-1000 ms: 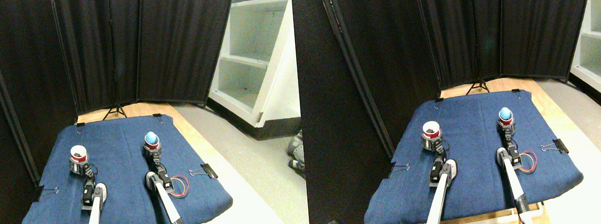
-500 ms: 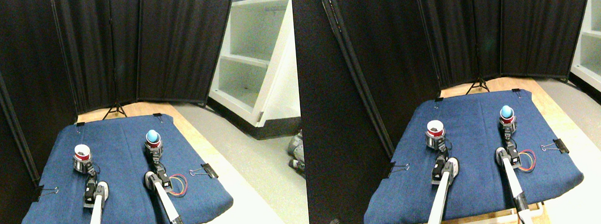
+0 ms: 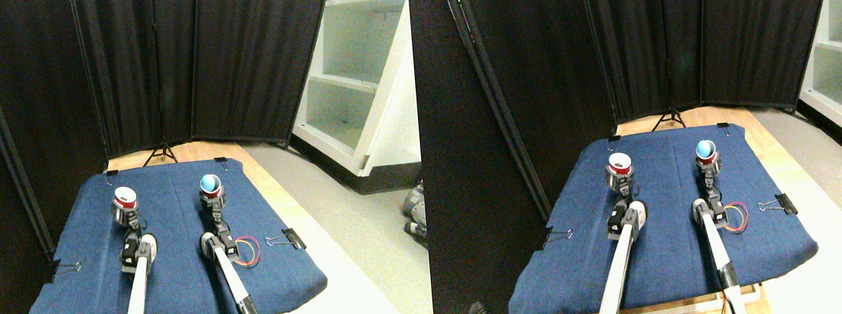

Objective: Pour (bimanual)

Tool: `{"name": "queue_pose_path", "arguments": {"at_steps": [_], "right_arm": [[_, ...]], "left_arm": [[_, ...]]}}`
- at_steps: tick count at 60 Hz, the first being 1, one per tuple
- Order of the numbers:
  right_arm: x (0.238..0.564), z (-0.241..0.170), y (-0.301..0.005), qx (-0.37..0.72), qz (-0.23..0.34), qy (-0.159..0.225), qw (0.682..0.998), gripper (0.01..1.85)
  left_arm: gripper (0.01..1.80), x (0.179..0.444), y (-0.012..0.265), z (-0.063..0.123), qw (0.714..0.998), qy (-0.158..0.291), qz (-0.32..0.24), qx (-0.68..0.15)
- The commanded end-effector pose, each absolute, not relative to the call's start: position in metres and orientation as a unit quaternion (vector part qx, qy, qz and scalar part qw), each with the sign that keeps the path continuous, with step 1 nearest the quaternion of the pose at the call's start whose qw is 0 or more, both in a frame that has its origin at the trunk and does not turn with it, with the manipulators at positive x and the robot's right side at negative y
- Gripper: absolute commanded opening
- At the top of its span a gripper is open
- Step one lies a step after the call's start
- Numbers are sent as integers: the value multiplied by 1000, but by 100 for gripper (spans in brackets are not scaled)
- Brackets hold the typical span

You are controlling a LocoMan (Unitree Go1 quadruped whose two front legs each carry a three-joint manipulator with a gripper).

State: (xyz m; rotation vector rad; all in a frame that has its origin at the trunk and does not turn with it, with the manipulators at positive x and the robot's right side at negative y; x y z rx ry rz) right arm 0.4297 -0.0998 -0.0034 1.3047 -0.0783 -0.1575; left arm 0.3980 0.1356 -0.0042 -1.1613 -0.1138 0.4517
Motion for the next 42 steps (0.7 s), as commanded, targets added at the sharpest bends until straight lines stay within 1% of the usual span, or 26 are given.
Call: {"name": "queue_pose_path", "arguments": {"at_steps": [1, 5, 11, 17, 21, 23, 28, 36, 42], "right_arm": [[431, 22, -91, 614, -37, -54, 786, 1], [431, 27, -88, 607, -23, -46, 793, 1], [430, 34, -84, 599, -19, -38, 799, 1], [429, 42, -81, 590, -23, -34, 806, 1], [428, 48, -80, 583, -16, -31, 812, 1], [428, 53, -79, 575, -13, -33, 818, 1], [428, 59, -78, 571, -5, -34, 820, 1], [427, 74, -75, 556, 5, -40, 830, 1], [428, 83, -73, 544, 14, -43, 838, 1]], "left_arm": [[1, 403, 125, 15, 809, -56, 179, -558], [1, 405, 122, 20, 808, -49, 175, -560], [1, 407, 115, 27, 806, -34, 168, -566], [1, 410, 111, 30, 810, -30, 165, -562], [1, 410, 107, 33, 808, -28, 164, -565], [1, 412, 105, 33, 808, -29, 165, -564], [1, 413, 101, 34, 808, -27, 164, -565], [1, 415, 93, 38, 811, -12, 152, -565], [1, 414, 89, 40, 807, -2, 149, -571]]}}
